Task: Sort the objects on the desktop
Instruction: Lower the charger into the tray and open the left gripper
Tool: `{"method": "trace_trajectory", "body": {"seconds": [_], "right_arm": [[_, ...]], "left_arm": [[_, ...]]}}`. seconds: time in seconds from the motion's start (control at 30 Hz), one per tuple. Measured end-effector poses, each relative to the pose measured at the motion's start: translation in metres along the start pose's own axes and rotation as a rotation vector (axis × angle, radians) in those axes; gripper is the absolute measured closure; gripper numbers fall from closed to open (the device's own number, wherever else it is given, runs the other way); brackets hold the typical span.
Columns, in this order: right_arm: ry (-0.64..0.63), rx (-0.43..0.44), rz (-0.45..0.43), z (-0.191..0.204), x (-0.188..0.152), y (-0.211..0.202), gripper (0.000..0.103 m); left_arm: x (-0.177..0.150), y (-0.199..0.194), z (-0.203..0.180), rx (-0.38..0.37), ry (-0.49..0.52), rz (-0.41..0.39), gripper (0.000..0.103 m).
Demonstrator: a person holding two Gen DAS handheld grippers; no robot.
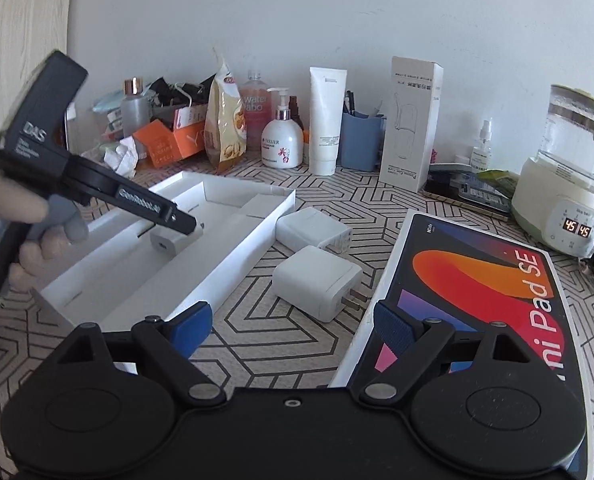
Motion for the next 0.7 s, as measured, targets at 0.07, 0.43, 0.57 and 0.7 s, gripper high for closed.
{"method": "trace_trajectory", "body": {"seconds": [0.07, 0.43, 0.57, 0.7], "right_arm": [[-0.04, -0.007, 0.021, 0.003, 0.001, 0.002, 0.012], [-0.151, -0.024, 0.098, 0.016, 0.007, 0.025, 0.012], [-0.159, -0.044, 0.122, 0.016, 0.009, 0.036, 0.013], [-0.133, -0.027, 0.147, 0.013, 0.014, 0.046, 0.023]], "left_arm": [[-0.004, -0.014, 0.0, -0.014, -0.01, -0.031, 0.04], [-0.039, -0.058, 0.004, -0.047, -0.007, -0.11, 0.025], [-0.048, -0.061, 0.018, -0.049, -0.051, -0.116, 0.024], [-0.055, -0.062, 0.027, -0.056, -0.065, -0.121, 0.022]]}}
Point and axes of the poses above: each gripper's, at about its wrist camera, not at the fingertips, and y roughly the way its jaws point, z to its left, x to its top, the point moved 7 cm from there along y, roughly the way its jaws point, and after that the axes turned 12 degrees about y, right-handed, at the moved point
